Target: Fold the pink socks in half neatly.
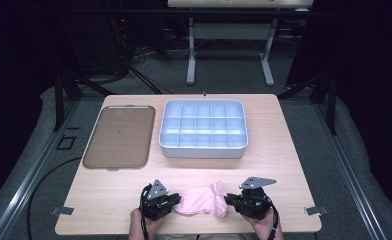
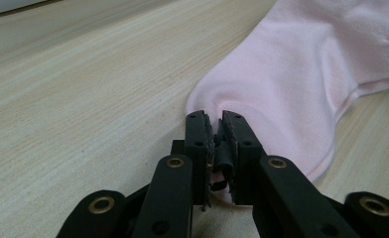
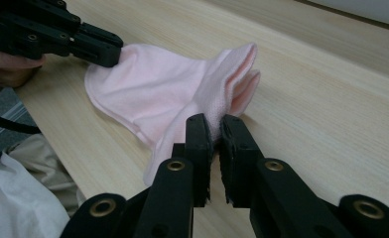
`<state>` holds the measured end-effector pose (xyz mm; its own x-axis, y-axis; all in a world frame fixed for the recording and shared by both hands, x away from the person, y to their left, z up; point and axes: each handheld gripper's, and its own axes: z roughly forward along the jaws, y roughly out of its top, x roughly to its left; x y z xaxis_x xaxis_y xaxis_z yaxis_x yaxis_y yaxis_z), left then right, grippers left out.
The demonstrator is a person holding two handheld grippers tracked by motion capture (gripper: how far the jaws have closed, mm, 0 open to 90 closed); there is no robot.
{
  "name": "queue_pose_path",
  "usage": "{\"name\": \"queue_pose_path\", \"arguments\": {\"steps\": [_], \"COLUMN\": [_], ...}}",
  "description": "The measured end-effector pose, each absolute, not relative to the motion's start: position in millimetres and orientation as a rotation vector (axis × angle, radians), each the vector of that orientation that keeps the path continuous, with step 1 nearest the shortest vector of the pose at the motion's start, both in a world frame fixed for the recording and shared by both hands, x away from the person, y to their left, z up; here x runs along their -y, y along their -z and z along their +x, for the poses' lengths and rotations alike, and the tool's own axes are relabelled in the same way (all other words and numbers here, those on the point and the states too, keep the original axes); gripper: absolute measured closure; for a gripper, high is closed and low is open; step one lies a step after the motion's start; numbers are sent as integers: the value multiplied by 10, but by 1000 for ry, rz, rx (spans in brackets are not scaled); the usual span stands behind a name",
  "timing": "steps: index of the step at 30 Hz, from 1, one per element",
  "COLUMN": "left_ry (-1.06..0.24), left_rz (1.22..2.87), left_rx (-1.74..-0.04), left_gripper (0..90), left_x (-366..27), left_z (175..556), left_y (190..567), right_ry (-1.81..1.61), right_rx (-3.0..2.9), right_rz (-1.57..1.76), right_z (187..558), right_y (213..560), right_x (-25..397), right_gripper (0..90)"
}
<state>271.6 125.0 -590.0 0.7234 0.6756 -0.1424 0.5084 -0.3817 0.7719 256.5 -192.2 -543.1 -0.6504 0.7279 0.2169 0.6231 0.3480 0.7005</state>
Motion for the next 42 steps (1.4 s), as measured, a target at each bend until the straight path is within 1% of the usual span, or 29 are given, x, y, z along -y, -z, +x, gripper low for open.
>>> {"name": "queue_pose_path", "arguments": {"steps": [6,8,25,35,42], "left_ry": [-243,-241,-237,-237,-237], "left_rz": [2064,2061,2062,2062,2062], "left_rx": [-896,-898,-898,-900,-899], "left_gripper": [818,818,819,820,820], "left_x": [-1251,-1252,-1256,-1256,-1255], "left_z": [2718,2719,2723,2723,2722], "left_y": [5900,5901,5901,5901,5901], "right_ry": [-1224,-1143,-1315,-1268,-1276], "right_rx": [-2485,-2577,-2548,-2580,-2612], "right_rz": [1206,1179,1079,1025,981], "right_z": [2559,2571,2613,2639,2678], "right_y": [5399,5345,5316,5288,5329], "right_x": [1834,1839,1569,1346,1147], "right_gripper": [830,830,831,830,830]}}
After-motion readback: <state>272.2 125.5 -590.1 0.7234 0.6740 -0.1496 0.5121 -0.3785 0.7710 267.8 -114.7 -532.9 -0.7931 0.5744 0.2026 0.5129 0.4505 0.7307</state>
